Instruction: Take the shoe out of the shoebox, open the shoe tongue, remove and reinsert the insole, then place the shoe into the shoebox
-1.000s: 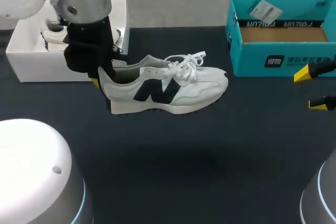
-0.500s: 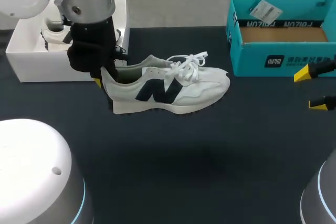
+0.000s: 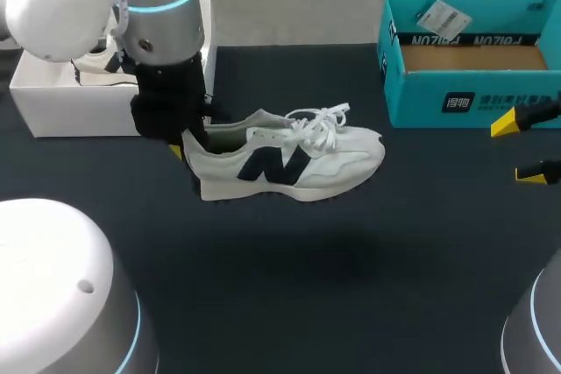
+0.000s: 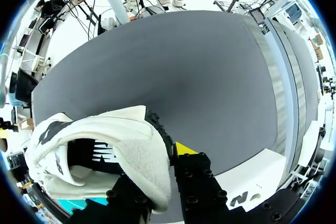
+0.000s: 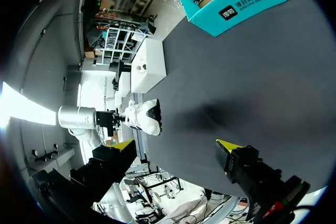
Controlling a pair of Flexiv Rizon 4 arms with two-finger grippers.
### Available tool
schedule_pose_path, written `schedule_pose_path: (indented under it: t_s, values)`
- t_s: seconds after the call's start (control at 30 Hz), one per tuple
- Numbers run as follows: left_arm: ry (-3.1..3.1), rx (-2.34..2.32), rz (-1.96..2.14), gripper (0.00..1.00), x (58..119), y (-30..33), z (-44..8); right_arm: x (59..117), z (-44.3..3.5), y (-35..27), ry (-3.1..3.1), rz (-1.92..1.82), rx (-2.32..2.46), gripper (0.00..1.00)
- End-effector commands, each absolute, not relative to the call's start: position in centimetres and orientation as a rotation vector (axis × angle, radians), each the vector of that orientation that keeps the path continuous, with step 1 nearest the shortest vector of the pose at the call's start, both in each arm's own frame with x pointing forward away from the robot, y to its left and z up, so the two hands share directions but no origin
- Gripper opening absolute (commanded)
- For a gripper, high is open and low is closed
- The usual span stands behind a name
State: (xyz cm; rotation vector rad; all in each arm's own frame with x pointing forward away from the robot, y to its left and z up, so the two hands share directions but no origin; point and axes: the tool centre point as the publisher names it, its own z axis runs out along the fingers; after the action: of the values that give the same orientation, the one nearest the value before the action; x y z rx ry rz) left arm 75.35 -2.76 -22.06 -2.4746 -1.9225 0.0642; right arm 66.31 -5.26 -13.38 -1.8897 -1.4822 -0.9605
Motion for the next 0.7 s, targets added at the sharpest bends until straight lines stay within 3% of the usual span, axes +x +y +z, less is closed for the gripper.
schedule_pose_path:
  t_s: [0.03,0.7]
  values:
    - [-1.921,-2.498,0.006,0.00,74.9,-3.4,-24.9,66.1,-13.4,-5.2,-1.481,-0.961,-1.894,1.00]
    - [-1.900,-2.540,-0.031,0.00,77.2,-5.3,-36.0,66.1,-13.4,-5.2,-1.481,-0.961,-1.894,1.00]
